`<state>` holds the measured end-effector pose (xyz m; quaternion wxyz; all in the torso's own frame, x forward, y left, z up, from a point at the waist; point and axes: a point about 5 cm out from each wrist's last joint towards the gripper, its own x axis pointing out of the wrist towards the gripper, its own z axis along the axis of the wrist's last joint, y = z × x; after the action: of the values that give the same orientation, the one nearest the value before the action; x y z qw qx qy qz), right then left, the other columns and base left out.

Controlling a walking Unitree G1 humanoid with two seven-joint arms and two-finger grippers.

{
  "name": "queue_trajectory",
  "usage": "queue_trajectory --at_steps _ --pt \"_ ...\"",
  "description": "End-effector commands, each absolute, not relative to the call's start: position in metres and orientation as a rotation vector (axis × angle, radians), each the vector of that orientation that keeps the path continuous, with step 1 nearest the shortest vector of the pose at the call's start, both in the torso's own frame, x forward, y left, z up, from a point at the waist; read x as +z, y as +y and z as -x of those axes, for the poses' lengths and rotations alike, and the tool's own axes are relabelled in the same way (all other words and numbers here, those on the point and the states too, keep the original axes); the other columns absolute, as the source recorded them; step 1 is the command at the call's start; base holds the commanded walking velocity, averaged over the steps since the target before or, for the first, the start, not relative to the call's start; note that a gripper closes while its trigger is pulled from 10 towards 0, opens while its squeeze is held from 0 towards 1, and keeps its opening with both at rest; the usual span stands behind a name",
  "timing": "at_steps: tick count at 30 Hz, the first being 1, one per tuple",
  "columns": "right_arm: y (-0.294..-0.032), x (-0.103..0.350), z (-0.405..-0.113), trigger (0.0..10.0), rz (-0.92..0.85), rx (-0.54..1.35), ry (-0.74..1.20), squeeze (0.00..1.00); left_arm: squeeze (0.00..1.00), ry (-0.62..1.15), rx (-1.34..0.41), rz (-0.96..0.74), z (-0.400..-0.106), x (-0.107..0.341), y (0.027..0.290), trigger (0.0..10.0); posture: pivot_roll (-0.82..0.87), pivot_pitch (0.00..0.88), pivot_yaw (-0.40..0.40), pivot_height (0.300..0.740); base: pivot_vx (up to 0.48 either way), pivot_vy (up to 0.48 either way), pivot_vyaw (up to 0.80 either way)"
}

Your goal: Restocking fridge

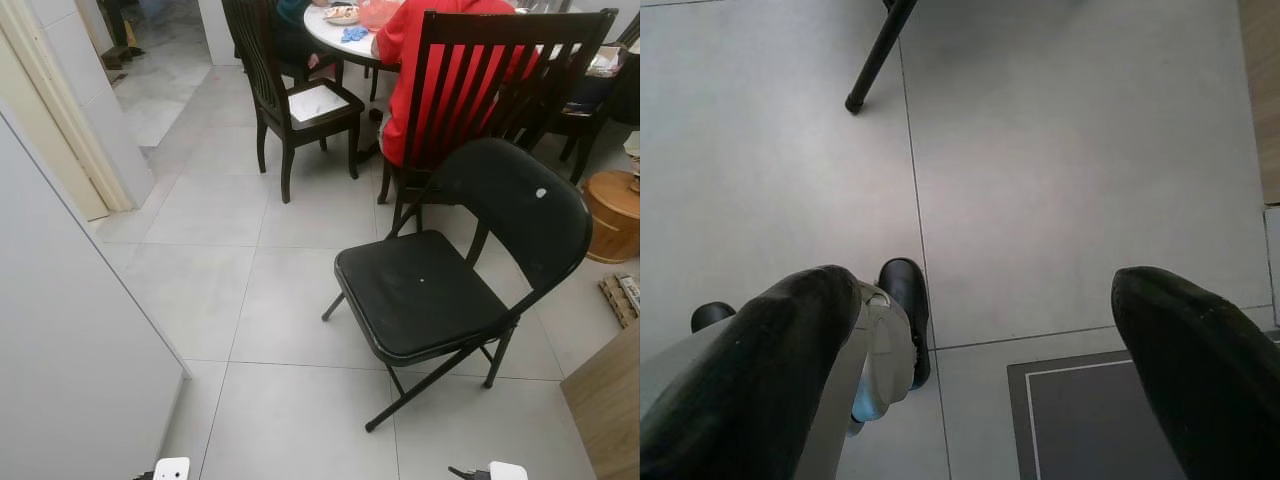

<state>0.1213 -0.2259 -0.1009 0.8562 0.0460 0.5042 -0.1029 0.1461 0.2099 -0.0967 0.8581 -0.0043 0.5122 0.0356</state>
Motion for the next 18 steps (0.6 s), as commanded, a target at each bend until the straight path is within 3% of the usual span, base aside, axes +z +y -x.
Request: queue_trajectory --at_steps 1,18 --pt "-0.1993 -0.0977 -0.1513 10.0 -0.213 -0.195 1.121 0.00 0.00 1.095 -0.045 -0.057 -0.1926 -0.0816 0.1841 10.0 -0.15 0.000 0.073 0.740 0.000 0.000 0.00" --pt "-0.1994 -0.0972 -0.1526 10.0 -0.205 -0.191 1.121 0.00 0.00 1.104 -0.053 -0.070 -0.1934 -0.0813 0.1838 10.0 -0.15 0.000 0.071 0.740 0.000 0.000 0.00"
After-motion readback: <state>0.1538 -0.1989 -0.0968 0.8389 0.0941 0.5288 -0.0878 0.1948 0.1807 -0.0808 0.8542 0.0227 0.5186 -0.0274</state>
